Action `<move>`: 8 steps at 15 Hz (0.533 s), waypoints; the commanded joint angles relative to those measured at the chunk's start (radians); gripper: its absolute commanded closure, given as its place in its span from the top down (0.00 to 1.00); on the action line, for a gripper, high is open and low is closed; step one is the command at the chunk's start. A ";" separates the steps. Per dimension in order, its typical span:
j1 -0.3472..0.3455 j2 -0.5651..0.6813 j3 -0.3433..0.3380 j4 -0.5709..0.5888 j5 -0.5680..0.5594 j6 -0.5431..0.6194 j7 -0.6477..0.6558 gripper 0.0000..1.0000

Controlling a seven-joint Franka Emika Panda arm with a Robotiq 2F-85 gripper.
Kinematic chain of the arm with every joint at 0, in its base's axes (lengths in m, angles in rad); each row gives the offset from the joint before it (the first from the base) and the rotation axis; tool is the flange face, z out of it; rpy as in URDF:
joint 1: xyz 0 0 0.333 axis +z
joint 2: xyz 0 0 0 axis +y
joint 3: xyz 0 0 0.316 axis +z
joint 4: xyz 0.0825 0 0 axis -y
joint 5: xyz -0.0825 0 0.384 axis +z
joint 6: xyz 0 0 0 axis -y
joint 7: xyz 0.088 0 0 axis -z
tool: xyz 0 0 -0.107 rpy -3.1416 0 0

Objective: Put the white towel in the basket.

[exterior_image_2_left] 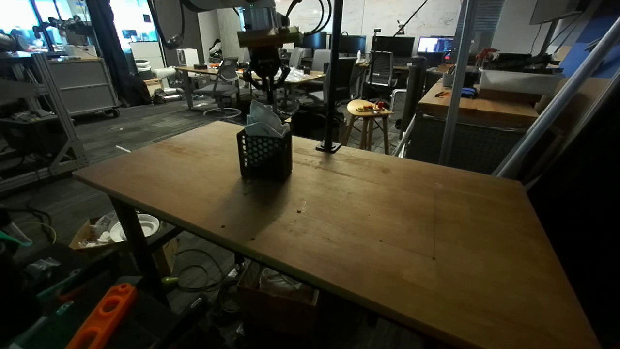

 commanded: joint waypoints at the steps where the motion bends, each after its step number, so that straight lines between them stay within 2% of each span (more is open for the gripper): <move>1: 0.012 0.040 0.006 0.059 -0.004 -0.013 -0.026 0.00; 8: 0.002 0.056 0.014 0.019 0.021 0.017 -0.026 0.00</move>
